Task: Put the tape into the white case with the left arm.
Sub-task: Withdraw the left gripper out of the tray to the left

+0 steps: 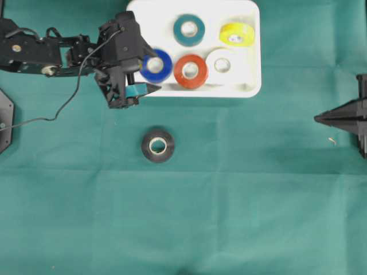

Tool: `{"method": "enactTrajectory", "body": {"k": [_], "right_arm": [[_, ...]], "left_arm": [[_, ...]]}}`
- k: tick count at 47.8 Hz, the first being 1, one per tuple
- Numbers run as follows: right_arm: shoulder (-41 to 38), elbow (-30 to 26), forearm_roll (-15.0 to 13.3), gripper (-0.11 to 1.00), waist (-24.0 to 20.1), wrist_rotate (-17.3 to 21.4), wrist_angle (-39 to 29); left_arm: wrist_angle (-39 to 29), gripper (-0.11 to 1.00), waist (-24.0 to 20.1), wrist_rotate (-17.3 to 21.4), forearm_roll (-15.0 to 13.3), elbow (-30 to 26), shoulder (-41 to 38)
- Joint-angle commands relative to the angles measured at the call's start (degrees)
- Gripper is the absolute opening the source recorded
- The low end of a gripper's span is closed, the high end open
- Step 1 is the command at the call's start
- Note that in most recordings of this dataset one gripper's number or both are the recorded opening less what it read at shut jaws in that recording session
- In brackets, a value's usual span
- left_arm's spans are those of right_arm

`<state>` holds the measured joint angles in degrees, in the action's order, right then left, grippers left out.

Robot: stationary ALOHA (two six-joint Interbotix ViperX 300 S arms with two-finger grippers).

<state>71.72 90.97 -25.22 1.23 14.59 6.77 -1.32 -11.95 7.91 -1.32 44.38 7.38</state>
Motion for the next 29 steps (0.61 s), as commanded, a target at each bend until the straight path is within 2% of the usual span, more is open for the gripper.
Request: {"method": "enactTrajectory", "body": {"k": [1,16,29], "right_arm": [[-0.53,0.88,-0.62,-0.09,0.09,0.00,0.53],[-0.53,0.88,-0.62,-0.09,0.09,0.00,0.53],[-0.53,0.88,-0.70,-0.09,0.09,0.00,0.53]], "left_arm": [[0.62,0.92,2.55,-0.35,-0.18,0.44,2.02],[0.62,0.92,9.05,-0.70,-0.18,2.99,2.90],[0.53,0.92,9.58,-0.70,-0.18,6.86,3.34]]}}
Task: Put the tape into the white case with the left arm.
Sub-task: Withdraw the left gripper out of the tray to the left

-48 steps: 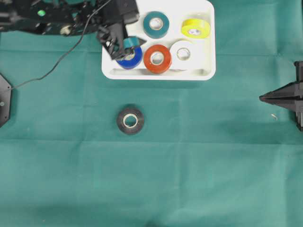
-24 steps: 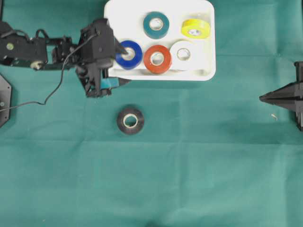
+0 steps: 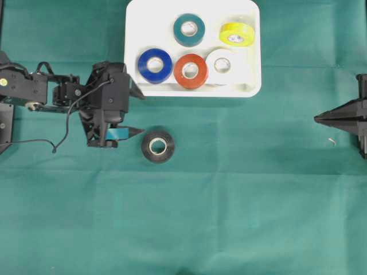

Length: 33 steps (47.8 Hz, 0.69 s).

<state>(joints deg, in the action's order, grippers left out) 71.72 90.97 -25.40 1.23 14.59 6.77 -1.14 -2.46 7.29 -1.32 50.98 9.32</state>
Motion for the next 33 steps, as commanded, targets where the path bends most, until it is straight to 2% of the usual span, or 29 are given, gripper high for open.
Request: {"method": "enactTrajectory", "body": {"k": [1,9,17,33], "right_arm": [[-0.53,0.88,-0.44,-0.09,0.09,0.00,0.53],[-0.53,0.88,-0.53,-0.09,0.00,0.00,0.53],[-0.53,0.88,-0.44,-0.09,0.00,0.00,0.53],[-0.44,0.88,-0.44,-0.09,0.00,0.00,0.53]], "left_arm": [[0.35,0.92,0.09,-0.09,-0.18,0.70,1.49],[0.44,0.92,0.18,-0.70,-0.35,2.99,2.29],[0.44,0.92,0.26,-3.96,-0.26,4.04,2.37],[0.53,0.92,3.60,-4.75,-0.26,2.02,0.53]]}}
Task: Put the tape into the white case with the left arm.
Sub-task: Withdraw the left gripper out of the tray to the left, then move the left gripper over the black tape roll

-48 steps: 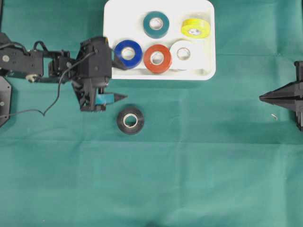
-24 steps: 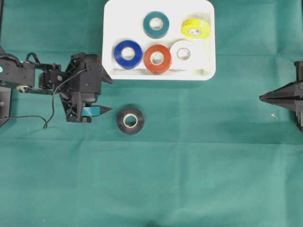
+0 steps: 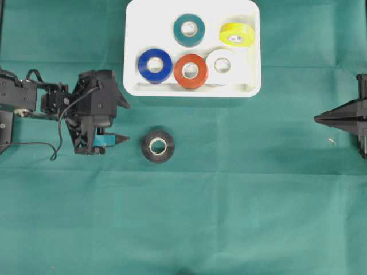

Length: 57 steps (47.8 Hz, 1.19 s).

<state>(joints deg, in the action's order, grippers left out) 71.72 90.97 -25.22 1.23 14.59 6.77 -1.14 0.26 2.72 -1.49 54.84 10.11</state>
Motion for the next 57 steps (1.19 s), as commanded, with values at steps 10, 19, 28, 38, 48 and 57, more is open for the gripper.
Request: {"method": "enactTrajectory", "body": {"k": [10,19,28,38,48,57], "right_arm": [[-0.53,0.88,-0.62,-0.09,0.09,0.00,0.44],[-0.53,0.88,-0.62,-0.09,0.09,0.00,0.53],[-0.53,0.88,-0.70,-0.09,0.00,0.00,0.53],[-0.53,0.88,-0.62,-0.09,0.09,0.00,0.53],[-0.44,0.88,-0.62,-0.09,0.09,0.00,0.53],[-0.53,0.88,-0.70,-0.09,0.09,0.00,0.53]], "left_arm": [[0.53,0.92,1.23,-0.26,-0.09,-4.57,-3.43],[0.26,0.92,1.23,-5.45,-0.26,-7.82,-6.50],[-0.53,0.92,1.23,-22.24,-0.18,-10.46,-8.70],[-1.41,0.92,1.76,-25.66,0.18,-10.46,-8.53],[-1.58,0.91,2.81,-25.58,0.18,-10.99,-8.79],[-1.58,0.92,2.90,-25.49,0.18,-10.81,-8.79]]}}
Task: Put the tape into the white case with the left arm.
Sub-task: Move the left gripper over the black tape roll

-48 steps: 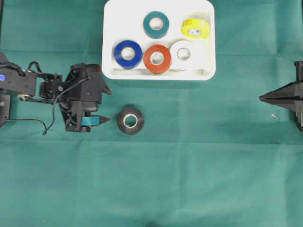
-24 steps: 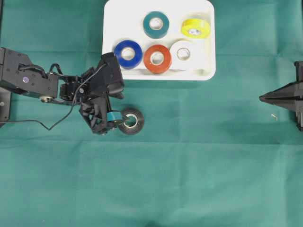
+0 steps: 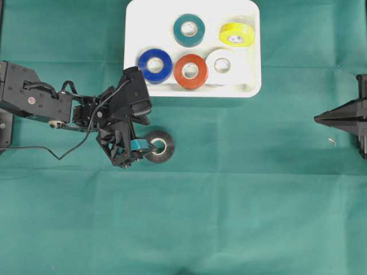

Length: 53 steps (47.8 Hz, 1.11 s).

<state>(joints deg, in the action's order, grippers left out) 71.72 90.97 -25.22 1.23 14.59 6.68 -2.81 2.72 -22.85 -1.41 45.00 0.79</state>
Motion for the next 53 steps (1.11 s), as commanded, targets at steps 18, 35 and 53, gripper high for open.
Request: {"method": "enactTrajectory", "body": {"k": [18,35,53], "right_arm": [[-0.53,0.88,-0.62,-0.09,0.00,0.00,0.62],[-0.44,0.88,-0.70,-0.09,0.09,0.00,0.62],[-0.53,0.88,-0.62,-0.09,0.09,0.00,0.62]], "left_arm": [[0.09,0.92,2.02,0.79,0.09,-3.69,0.79],[-2.02,0.92,2.72,5.19,0.09,-6.24,-1.41],[-5.36,0.92,0.62,5.45,0.26,-6.94,-5.19]]}}
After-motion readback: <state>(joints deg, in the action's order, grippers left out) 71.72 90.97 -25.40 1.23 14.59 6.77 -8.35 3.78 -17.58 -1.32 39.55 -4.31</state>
